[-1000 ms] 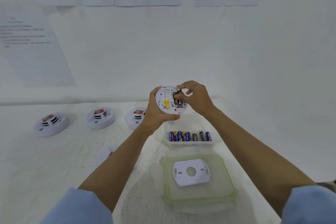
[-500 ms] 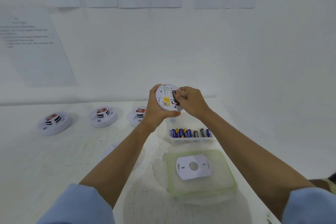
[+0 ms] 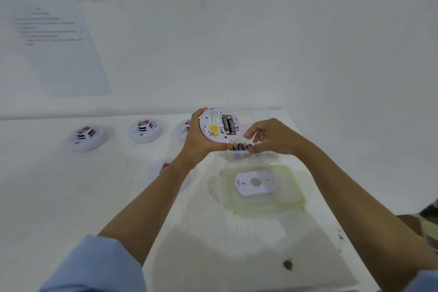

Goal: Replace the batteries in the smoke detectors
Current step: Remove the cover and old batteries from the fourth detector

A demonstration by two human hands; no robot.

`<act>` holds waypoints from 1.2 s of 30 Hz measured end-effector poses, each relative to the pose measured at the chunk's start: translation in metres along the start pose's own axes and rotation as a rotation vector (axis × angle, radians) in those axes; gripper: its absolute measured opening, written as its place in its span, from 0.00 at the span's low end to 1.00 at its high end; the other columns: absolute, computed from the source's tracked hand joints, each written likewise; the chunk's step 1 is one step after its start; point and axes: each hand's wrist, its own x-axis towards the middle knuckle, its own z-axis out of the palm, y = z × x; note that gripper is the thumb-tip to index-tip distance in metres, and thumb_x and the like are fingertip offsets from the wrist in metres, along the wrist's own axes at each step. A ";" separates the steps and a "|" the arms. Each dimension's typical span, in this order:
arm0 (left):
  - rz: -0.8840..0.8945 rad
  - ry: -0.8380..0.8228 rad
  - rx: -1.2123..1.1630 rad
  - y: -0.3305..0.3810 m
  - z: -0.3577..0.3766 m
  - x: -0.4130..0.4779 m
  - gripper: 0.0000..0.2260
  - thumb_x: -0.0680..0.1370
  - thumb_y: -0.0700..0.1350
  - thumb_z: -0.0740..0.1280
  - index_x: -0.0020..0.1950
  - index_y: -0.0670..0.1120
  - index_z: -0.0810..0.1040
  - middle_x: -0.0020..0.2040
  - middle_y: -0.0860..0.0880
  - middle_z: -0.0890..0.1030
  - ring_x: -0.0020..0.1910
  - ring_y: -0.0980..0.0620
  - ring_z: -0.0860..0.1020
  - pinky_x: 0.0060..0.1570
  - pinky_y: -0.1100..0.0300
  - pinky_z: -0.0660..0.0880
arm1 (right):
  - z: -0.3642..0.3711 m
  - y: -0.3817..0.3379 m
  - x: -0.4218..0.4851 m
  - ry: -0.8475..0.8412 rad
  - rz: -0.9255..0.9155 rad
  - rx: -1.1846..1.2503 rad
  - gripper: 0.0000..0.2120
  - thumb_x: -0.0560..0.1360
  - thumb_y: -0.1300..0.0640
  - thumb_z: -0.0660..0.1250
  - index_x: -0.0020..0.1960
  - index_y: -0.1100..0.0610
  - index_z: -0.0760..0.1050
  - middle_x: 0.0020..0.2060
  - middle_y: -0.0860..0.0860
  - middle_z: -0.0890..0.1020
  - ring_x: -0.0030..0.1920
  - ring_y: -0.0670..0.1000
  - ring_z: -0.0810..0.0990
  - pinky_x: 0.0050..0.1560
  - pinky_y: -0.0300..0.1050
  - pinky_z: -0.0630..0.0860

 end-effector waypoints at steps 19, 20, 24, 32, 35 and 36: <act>-0.026 -0.035 0.086 0.017 0.014 -0.066 0.44 0.59 0.23 0.75 0.69 0.38 0.57 0.57 0.59 0.66 0.51 0.77 0.70 0.47 0.76 0.72 | 0.031 0.017 -0.035 -0.357 0.010 -0.574 0.28 0.64 0.55 0.77 0.61 0.55 0.74 0.62 0.52 0.68 0.62 0.52 0.68 0.62 0.45 0.67; -0.021 -0.033 0.089 0.017 0.014 -0.066 0.44 0.59 0.23 0.75 0.69 0.38 0.57 0.57 0.60 0.66 0.51 0.77 0.70 0.47 0.76 0.72 | 0.031 0.016 -0.034 -0.359 0.009 -0.578 0.28 0.64 0.54 0.77 0.61 0.55 0.73 0.62 0.52 0.68 0.62 0.53 0.67 0.62 0.46 0.67; -0.007 -0.027 0.105 0.017 0.013 -0.058 0.44 0.58 0.25 0.76 0.69 0.38 0.57 0.57 0.59 0.67 0.54 0.73 0.71 0.50 0.74 0.72 | 0.031 0.014 -0.032 -0.382 -0.002 -0.596 0.30 0.64 0.54 0.76 0.64 0.55 0.70 0.61 0.51 0.69 0.62 0.52 0.67 0.59 0.44 0.68; 0.007 -0.007 0.098 0.017 0.011 -0.035 0.43 0.58 0.27 0.77 0.66 0.45 0.60 0.59 0.54 0.69 0.57 0.62 0.71 0.53 0.72 0.73 | 0.033 0.009 -0.026 -0.434 -0.002 -0.703 0.32 0.64 0.51 0.75 0.64 0.54 0.68 0.60 0.51 0.69 0.61 0.51 0.66 0.58 0.44 0.69; 0.006 -0.005 0.096 0.014 0.009 -0.027 0.43 0.58 0.27 0.77 0.66 0.44 0.60 0.60 0.51 0.69 0.58 0.60 0.71 0.53 0.71 0.74 | 0.035 0.007 -0.026 -0.443 -0.022 -0.774 0.32 0.63 0.49 0.74 0.63 0.54 0.68 0.59 0.50 0.69 0.58 0.50 0.66 0.55 0.43 0.68; 0.005 -0.007 0.095 0.013 0.008 -0.025 0.43 0.58 0.27 0.77 0.67 0.43 0.60 0.61 0.49 0.69 0.58 0.59 0.71 0.53 0.70 0.74 | 0.036 0.006 -0.026 -0.442 -0.031 -0.790 0.32 0.63 0.48 0.74 0.63 0.54 0.68 0.58 0.50 0.70 0.56 0.49 0.66 0.54 0.42 0.67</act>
